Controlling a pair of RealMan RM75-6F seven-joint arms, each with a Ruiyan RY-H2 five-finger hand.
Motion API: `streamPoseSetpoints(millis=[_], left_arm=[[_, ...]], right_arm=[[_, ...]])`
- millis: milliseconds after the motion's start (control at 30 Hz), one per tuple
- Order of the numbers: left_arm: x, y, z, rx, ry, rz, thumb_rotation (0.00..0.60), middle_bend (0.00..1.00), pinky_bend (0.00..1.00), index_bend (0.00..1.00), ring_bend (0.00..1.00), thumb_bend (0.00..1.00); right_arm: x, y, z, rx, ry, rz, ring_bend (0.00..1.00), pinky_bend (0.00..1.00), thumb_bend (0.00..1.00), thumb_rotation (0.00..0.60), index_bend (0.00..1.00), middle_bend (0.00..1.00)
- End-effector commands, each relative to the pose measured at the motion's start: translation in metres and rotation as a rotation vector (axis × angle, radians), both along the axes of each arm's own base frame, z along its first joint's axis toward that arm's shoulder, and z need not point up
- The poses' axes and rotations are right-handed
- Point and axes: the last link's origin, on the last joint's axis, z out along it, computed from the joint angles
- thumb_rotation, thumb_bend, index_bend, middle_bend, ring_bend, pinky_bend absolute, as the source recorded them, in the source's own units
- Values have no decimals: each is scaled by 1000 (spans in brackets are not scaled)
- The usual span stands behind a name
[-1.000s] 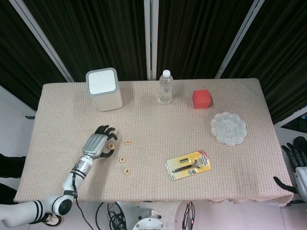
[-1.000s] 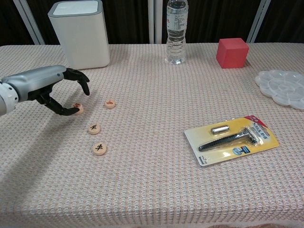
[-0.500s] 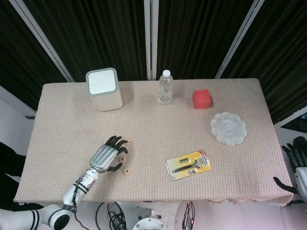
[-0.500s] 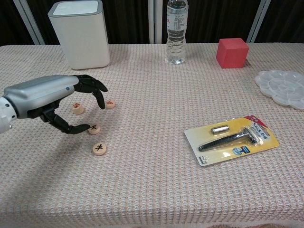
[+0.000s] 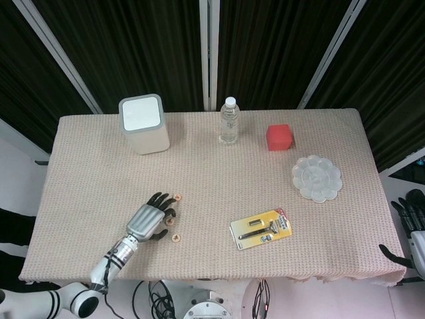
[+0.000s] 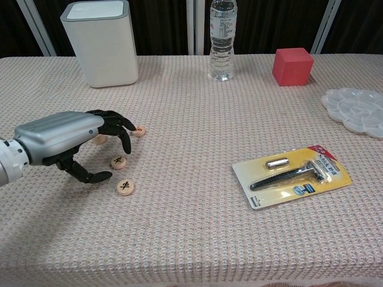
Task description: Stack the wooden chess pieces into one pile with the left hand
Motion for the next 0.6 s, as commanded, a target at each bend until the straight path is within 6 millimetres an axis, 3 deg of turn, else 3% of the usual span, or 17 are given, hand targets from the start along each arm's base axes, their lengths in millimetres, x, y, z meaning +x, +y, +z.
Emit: streamPoseSetpoints(millis=[33,600], left_arm=[[-1,1,-3,-5,-2,6,600,99,0,367,0,297],[-4,5,-5,-9,-23,21,600,100,0,434,0,297]], right_arm=[[0,0,0,2,2,-3,0,0,143,600,0,0],[-3,0,-3,13,5,-17,0,0,146,600,0,0]])
